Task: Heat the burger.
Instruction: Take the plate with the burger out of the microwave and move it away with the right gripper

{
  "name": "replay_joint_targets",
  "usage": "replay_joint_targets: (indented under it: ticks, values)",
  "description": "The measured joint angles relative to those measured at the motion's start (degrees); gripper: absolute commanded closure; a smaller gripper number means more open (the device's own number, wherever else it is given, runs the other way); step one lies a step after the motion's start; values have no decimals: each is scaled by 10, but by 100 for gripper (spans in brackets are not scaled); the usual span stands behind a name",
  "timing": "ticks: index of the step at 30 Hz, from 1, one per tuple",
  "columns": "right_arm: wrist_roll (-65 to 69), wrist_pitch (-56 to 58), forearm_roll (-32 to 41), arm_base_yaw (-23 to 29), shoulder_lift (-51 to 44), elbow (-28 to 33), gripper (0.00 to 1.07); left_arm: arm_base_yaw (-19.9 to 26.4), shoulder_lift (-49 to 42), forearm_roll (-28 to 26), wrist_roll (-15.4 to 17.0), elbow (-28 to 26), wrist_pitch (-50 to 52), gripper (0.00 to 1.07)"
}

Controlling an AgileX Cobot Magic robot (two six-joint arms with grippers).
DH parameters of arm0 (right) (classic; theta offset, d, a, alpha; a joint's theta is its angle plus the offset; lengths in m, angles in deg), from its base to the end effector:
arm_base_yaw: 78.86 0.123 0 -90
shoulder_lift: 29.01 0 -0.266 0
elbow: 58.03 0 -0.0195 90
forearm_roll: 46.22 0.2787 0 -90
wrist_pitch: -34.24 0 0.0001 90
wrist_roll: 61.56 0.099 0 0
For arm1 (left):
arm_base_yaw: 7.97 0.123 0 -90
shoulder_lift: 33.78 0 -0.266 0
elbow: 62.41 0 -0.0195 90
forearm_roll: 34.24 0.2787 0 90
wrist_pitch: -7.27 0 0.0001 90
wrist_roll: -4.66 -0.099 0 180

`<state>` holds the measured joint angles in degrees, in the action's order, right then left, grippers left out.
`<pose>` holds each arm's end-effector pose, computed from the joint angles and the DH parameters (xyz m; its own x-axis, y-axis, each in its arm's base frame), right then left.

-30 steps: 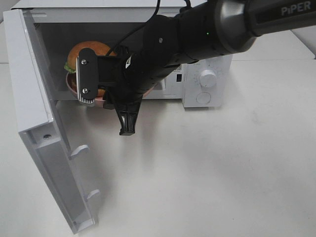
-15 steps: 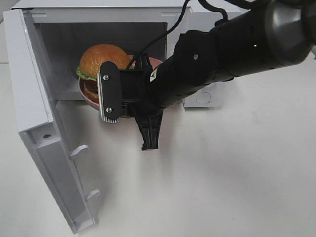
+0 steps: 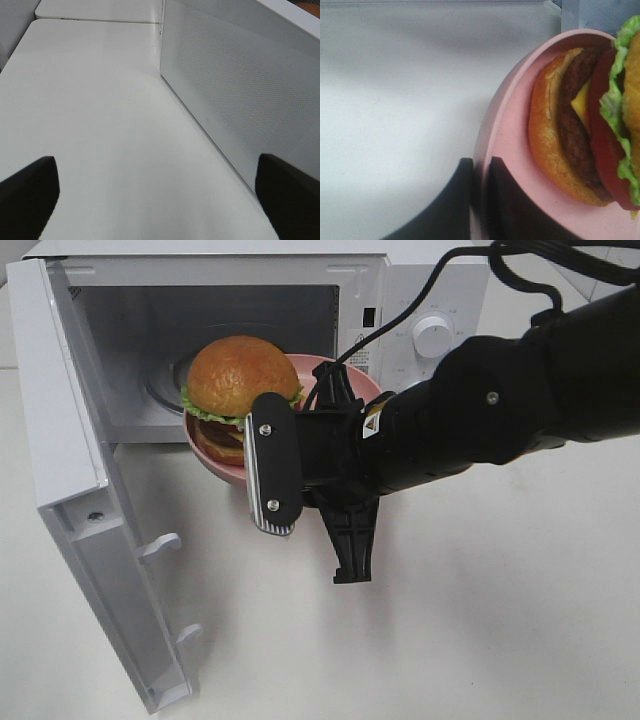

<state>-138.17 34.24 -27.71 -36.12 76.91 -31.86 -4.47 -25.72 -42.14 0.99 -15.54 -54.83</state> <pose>0.2690 0.2486 0.1400 0.3160 -0.8639 -0.3922 -0.7766 0.0019 -0.6300 0.0418 -0.0095 0.2920 -0.4501 -0.0283 -0.8925 0.0473 0.9973 -0.0555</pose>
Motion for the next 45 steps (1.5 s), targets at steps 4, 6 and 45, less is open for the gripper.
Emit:
replay_joint_targets:
  ticks: [4,6,45]
  values:
    - [0,-9,2,1,-22,22,107,0,0,0,0,0,0,7]
    - [0,-18,2,5,-36,40,107,0,0,0,0,0,0,7]
    - [18,-16,5,54,-343,309,107,0,0,0,0,0,0,7]
